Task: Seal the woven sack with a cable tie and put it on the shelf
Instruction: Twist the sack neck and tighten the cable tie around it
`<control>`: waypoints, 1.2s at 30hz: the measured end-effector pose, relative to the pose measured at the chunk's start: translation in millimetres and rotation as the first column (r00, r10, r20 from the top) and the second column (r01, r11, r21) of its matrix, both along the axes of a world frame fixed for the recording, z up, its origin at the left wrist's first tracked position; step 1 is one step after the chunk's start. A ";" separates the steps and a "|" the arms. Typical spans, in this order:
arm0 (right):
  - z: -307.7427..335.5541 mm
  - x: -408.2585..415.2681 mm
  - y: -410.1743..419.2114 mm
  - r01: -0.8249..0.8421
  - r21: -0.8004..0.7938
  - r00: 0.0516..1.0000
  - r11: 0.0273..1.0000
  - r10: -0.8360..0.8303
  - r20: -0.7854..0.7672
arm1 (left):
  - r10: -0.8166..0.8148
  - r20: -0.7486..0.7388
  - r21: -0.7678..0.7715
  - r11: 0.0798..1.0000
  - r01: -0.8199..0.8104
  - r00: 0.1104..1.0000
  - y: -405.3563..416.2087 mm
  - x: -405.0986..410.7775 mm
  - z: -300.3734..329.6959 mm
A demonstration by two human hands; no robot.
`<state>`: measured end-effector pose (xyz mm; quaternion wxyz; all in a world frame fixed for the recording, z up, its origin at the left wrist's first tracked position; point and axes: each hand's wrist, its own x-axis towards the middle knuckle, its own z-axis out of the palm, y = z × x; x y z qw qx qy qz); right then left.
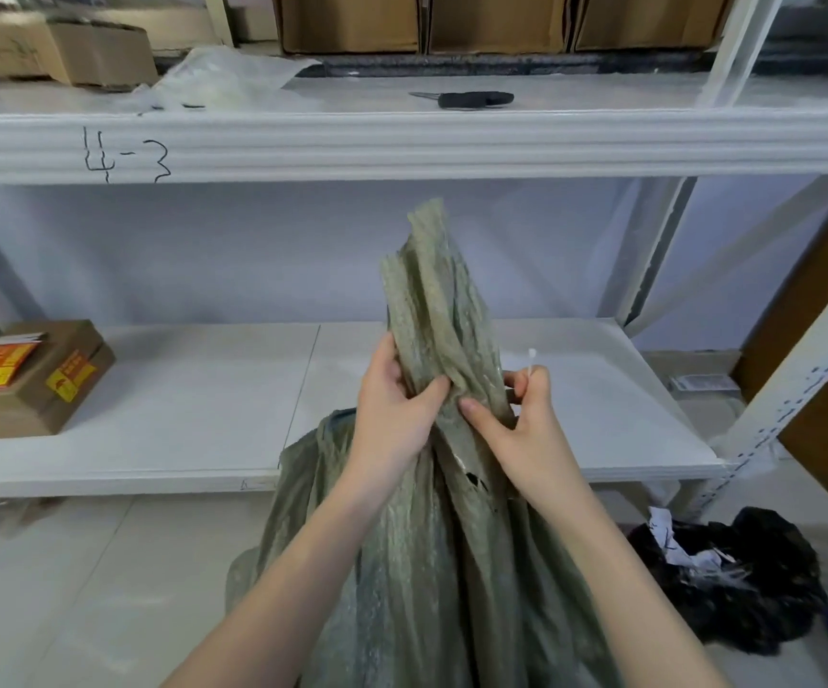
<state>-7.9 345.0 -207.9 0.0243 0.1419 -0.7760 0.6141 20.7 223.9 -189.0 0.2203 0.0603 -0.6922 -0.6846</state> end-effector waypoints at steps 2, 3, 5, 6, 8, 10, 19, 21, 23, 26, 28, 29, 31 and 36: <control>-2.1 -2.0 -1.7 0.049 0.092 0.999 0.995 -0.049 -0.002 | 0.045 -0.021 0.005 0.999 -0.045 0.999 -3.5 -0.9 -1.4; -1.3 -2.1 -2.0 0.062 0.139 0.998 0.988 -0.066 0.020 | 0.046 -0.029 0.023 0.999 -0.045 0.999 -5.0 -1.5 -1.9; 2.7 -1.2 -1.3 -0.005 0.213 0.990 0.977 -0.025 0.138 | 0.019 -0.041 0.060 0.998 -0.017 0.999 -7.1 -1.5 -1.3; 4.0 -0.5 -0.8 -0.087 0.223 0.976 0.971 0.038 0.216 | -0.004 -0.041 0.071 0.997 0.007 0.999 -7.5 -1.6 -1.1; 4.0 1.1 -1.4 -0.242 0.163 0.931 0.957 0.181 0.318 | -0.096 -0.029 0.100 0.990 0.099 0.995 -8.1 -1.3 1.0; 1.1 0.9 -2.8 -0.276 0.114 0.925 0.955 0.231 0.300 | -0.190 0.021 0.122 0.975 0.186 0.982 -11.1 0.3 3.9; 2.5 -2.4 -1.6 -0.104 0.013 0.985 0.994 0.101 0.140 | 0.226 0.641 -0.661 0.648 0.378 0.734 -47.1 21.0 -17.3; 1.7 -1.2 -4.2 -0.106 -0.004 0.984 0.994 0.106 0.142 | 0.079 0.682 -0.456 0.823 0.339 0.727 -42.9 22.6 -14.4; 1.3 0.4 -5.2 -0.108 -0.022 0.982 0.994 0.110 0.151 | -0.052 0.585 -0.194 0.960 0.201 0.809 -37.8 19.4 -12.0; 1.7 3.2 -6.4 -0.108 -0.063 0.979 0.992 0.117 0.167 | -0.106 0.347 -0.050 0.990 0.131 0.932 -29.1 17.0 -11.1; 1.7 3.6 -7.6 -0.101 -0.072 0.975 0.992 0.113 0.190 | -0.139 0.226 -0.011 0.989 0.145 0.964 -25.1 15.4 -10.0; 1.4 3.5 -8.0 -0.103 -0.063 0.971 0.993 0.114 0.209 | -0.159 0.183 -0.001 0.987 0.162 0.970 -23.1 14.5 -10.9; 1.1 3.3 -8.6 -0.113 -0.052 0.961 0.992 0.123 0.248 | -0.220 0.117 0.066 0.975 0.213 0.969 -17.1 14.6 -10.8; -0.7 2.1 -8.5 -0.123 -0.170 0.930 0.978 0.174 0.324 | -0.369 0.169 0.261 0.911 0.320 0.914 -10.2 14.6 -12.4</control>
